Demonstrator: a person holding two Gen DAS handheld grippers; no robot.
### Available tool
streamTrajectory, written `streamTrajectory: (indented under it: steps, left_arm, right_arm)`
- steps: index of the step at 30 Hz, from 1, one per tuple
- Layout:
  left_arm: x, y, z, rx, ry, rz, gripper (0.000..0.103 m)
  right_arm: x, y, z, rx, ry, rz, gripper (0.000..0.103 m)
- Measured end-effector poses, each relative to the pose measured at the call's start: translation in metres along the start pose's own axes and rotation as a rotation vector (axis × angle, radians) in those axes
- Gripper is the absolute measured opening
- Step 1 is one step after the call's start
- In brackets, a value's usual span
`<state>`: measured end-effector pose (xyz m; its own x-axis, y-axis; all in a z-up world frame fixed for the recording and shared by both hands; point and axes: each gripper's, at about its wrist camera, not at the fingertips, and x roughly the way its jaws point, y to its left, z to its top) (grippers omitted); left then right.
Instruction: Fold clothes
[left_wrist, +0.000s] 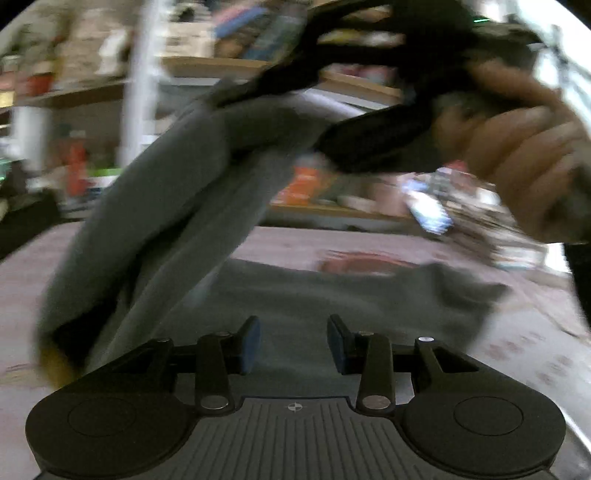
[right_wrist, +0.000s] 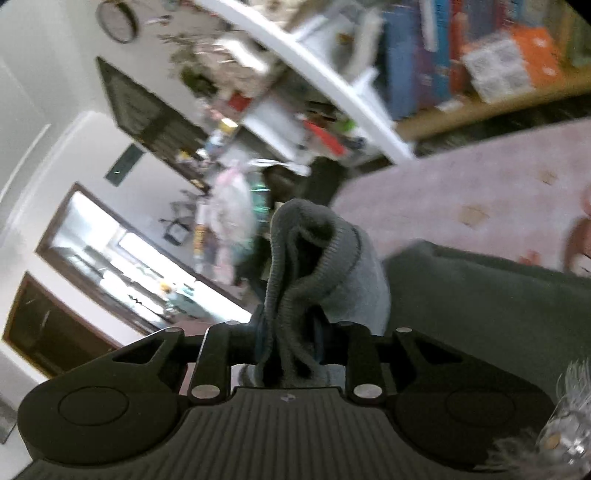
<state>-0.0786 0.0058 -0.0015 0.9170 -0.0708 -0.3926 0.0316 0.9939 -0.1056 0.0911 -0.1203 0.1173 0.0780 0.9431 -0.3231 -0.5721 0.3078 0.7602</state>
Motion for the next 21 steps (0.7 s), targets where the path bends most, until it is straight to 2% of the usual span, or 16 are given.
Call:
streamTrajectory:
  steps: [2,6,11,17,19,21]
  left_arm:
    - [-0.003,0.015,0.0,-0.035,-0.012,0.087,0.038]
    - [-0.014,0.048,-0.002,-0.131,-0.009,0.192,0.038]
    - [-0.028,0.077,-0.006,-0.226,-0.011,0.202,0.039]
    - [-0.029,0.062,-0.009,-0.163,0.042,0.151,0.04]
    - [-0.03,0.058,-0.009,-0.142,0.059,0.133,0.041]
    - [-0.038,0.056,-0.009,-0.128,0.082,0.087,0.047]
  right_arm:
    - [0.012,0.011,0.005,-0.01,-0.002,0.021,0.02]
    - [0.032,0.015,0.004,-0.008,-0.005,0.041,0.018]
    - [0.035,-0.024,-0.015,0.073,-0.033,-0.058,0.017]
    - [0.037,-0.082,-0.047,0.14,-0.015,-0.21,0.017]
    - [0.04,-0.098,-0.053,0.176,-0.01,-0.199,0.017]
    - [0.04,-0.103,-0.056,0.189,-0.015,-0.168,0.017]
